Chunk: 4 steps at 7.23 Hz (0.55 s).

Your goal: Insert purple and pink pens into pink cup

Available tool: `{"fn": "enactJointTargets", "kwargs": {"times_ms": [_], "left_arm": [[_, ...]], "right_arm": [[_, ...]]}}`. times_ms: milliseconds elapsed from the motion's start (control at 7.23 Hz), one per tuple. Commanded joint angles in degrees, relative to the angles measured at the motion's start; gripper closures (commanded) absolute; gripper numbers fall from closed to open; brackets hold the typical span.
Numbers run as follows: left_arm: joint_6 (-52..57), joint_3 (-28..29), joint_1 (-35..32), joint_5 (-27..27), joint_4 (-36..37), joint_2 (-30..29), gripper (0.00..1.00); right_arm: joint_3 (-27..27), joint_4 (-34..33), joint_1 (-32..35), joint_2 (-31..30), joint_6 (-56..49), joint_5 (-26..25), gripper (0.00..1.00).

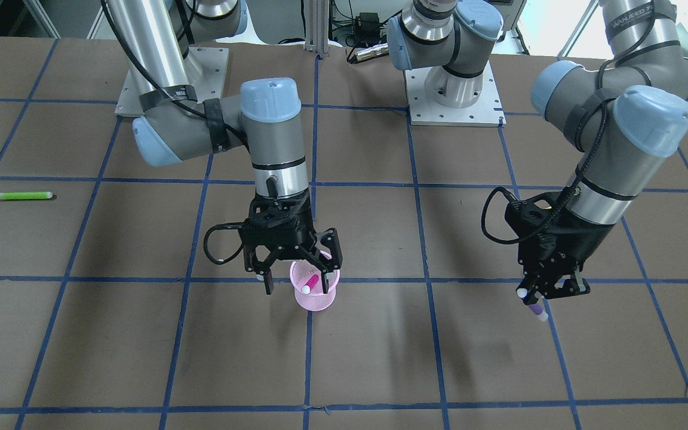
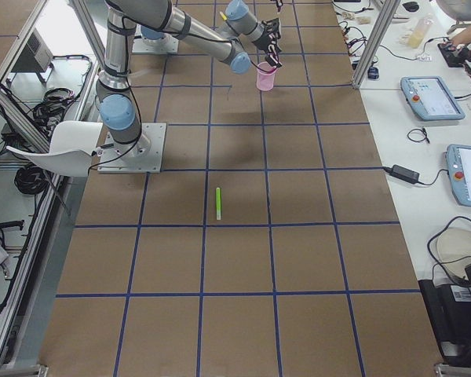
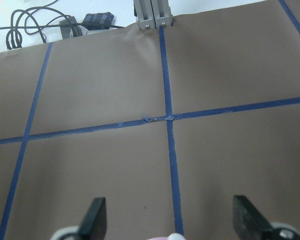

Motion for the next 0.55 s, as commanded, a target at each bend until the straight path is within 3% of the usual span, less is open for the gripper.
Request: {"fn": "enactJointTargets", "kwargs": {"times_ms": [0, 415], "left_arm": [[-11.7, -0.2, -5.2, -4.2, 0.0, 0.7, 1.00], [-36.1, 0.2, -18.1, -3.6, 9.0, -0.6, 1.00]], "right_arm": [[-3.2, 22.8, -10.2, -4.5, -4.6, 9.0, 0.00], [-12.4, 54.1, -13.1, -11.9, -8.4, 5.9, 0.00]]}}
